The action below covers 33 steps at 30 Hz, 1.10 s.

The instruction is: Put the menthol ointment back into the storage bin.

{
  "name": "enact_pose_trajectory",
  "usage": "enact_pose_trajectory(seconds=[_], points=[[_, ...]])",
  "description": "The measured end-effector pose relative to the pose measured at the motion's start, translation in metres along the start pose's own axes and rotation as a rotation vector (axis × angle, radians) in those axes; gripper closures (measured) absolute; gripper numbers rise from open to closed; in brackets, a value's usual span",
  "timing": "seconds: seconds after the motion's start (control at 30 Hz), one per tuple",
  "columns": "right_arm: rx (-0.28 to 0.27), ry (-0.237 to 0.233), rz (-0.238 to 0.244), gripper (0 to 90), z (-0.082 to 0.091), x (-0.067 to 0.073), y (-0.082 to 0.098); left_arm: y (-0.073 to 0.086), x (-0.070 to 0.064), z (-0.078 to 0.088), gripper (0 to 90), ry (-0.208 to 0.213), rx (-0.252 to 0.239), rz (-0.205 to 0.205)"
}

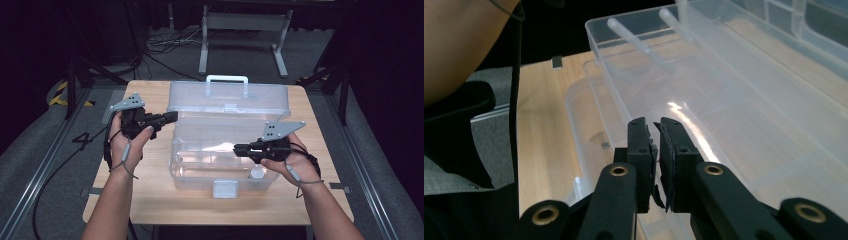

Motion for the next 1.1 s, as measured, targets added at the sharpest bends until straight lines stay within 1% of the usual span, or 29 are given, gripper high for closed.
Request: enact_pose_trajectory(seconds=[0.03, 0.07, 0.17, 0.47, 0.57, 0.73, 0.83, 0.93, 1.1], points=[[-0.01, 0.005, 0.0, 87.0, 0.002, 0.0, 0.0, 0.0, 0.0, 0.0, 90.0, 0.002, 0.006, 0.0], [-0.016, 0.021, 0.002, 87.4, 0.005, -0.001, 0.001, 0.0, -0.001, 0.0, 90.0, 0.002, 0.01, -0.003], [-0.043, 0.04, -0.012, 89.5, 0.015, -0.004, 0.003, 0.001, -0.002, 0.0, 90.0, 0.003, 0.015, -0.002], [-0.087, 0.085, -0.044, 89.9, 0.037, -0.01, 0.017, 0.003, -0.006, 0.0, 90.0, 0.002, 0.037, -0.013], [-0.098, 0.111, -0.045, 89.9, 0.044, -0.011, 0.023, 0.004, -0.008, 0.0, 90.0, 0.004, 0.05, -0.016], [-0.147, 0.145, -0.063, 89.8, 0.055, -0.013, 0.033, 0.007, -0.01, 0.0, 90.0, 0.004, 0.066, -0.02], [-0.151, 0.162, -0.077, 89.8, 0.061, -0.015, 0.036, 0.008, -0.012, 0.001, 90.0, 0.003, 0.074, -0.023], [-0.166, 0.186, -0.084, 89.8, 0.068, -0.018, 0.038, 0.01, -0.013, 0.002, 90.0, 0.005, 0.082, -0.019], [-0.187, 0.214, -0.113, 89.8, 0.076, -0.025, 0.044, 0.014, -0.015, 0.003, 90.0, 0.009, 0.098, -0.015]])
Point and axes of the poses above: each handheld gripper's, and its own axes: z roughly backward along the jaws, y roughly out of its underside, x roughly to its left, the point moved 3 cm from there along -z, roughly forward along the jaws, and after that the axes turned 4 degrees about -y, right-handed, at the moved point
